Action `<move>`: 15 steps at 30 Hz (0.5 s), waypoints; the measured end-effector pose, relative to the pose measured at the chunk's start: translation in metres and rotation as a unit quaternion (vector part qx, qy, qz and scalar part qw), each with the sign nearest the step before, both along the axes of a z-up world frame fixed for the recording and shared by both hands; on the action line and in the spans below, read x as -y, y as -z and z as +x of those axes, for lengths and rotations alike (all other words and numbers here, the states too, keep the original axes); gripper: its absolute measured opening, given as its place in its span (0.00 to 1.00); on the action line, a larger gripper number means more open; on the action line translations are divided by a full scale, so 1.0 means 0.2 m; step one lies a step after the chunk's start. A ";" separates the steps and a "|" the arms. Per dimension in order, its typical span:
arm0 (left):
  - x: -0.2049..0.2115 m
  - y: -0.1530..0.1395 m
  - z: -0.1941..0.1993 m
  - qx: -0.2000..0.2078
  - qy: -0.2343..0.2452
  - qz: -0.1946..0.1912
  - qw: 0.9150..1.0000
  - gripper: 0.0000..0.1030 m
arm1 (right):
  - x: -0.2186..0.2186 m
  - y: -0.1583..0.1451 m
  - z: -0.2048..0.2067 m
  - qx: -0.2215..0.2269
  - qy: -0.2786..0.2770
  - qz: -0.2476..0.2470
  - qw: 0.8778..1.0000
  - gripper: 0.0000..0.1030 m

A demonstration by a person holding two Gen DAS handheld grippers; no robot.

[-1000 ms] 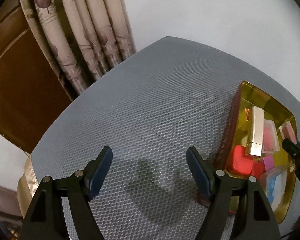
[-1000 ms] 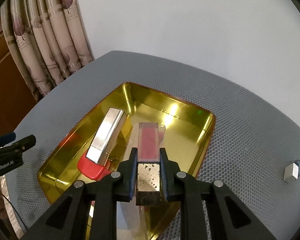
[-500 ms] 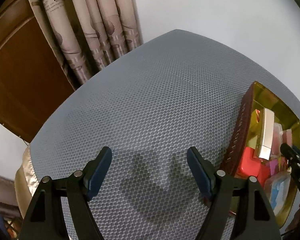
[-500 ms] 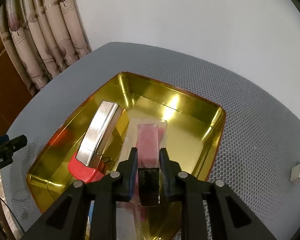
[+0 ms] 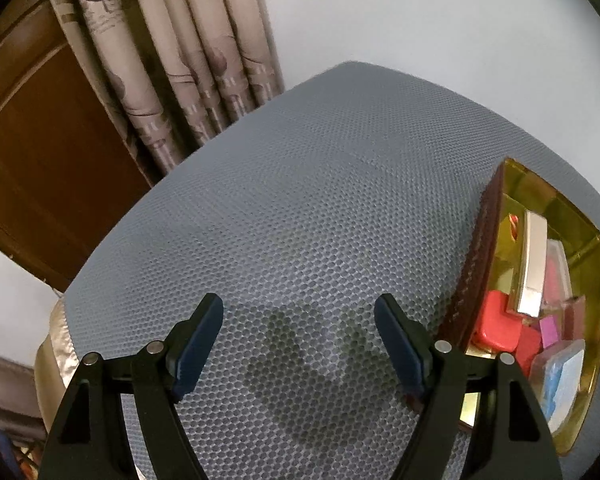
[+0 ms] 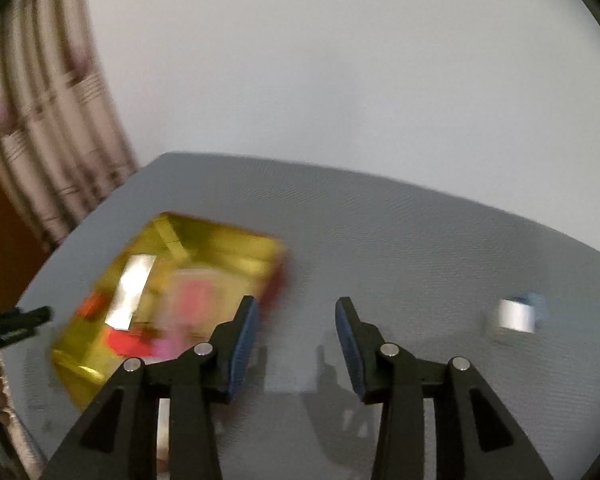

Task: Organize rigid objects
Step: 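Move the open right tool to the small blue tin and grasp it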

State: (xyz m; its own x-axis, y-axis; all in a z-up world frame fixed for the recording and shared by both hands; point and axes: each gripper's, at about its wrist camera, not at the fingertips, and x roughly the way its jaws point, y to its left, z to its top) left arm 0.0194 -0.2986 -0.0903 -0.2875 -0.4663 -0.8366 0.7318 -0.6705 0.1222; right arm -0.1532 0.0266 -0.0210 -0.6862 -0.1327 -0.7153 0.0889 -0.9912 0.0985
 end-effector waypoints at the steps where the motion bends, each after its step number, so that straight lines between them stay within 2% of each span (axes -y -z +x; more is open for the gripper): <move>1: 0.00 -0.01 0.00 -0.005 -0.001 -0.002 1.000 0.73 | -0.11 0.00 0.01 0.000 0.022 0.002 1.000 0.40; 6: -0.02 -0.05 0.01 -0.020 -0.008 -0.026 0.999 0.74 | -0.59 0.06 0.09 0.006 0.114 0.016 0.993 0.40; 9: -0.03 -0.06 0.00 -0.019 -0.008 -0.035 0.999 0.74 | -0.76 0.12 0.11 0.019 0.141 0.019 0.990 0.40; 12: -0.07 -0.07 0.01 -0.021 -0.011 -0.049 0.999 0.74 | -0.86 0.20 0.10 0.032 0.149 0.020 0.988 0.40; 15: -0.10 -0.07 0.00 -0.016 0.004 -0.049 0.999 0.75 | -0.84 0.25 0.06 0.040 0.142 0.019 0.989 0.40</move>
State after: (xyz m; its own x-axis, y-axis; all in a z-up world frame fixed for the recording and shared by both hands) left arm 0.0198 -0.2783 -0.0761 -0.3168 -0.5430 -0.7776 0.7309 -0.6623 0.1647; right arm -0.1404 0.1944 -0.0703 -0.6331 0.0848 -0.7694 -0.2004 -0.9780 0.0571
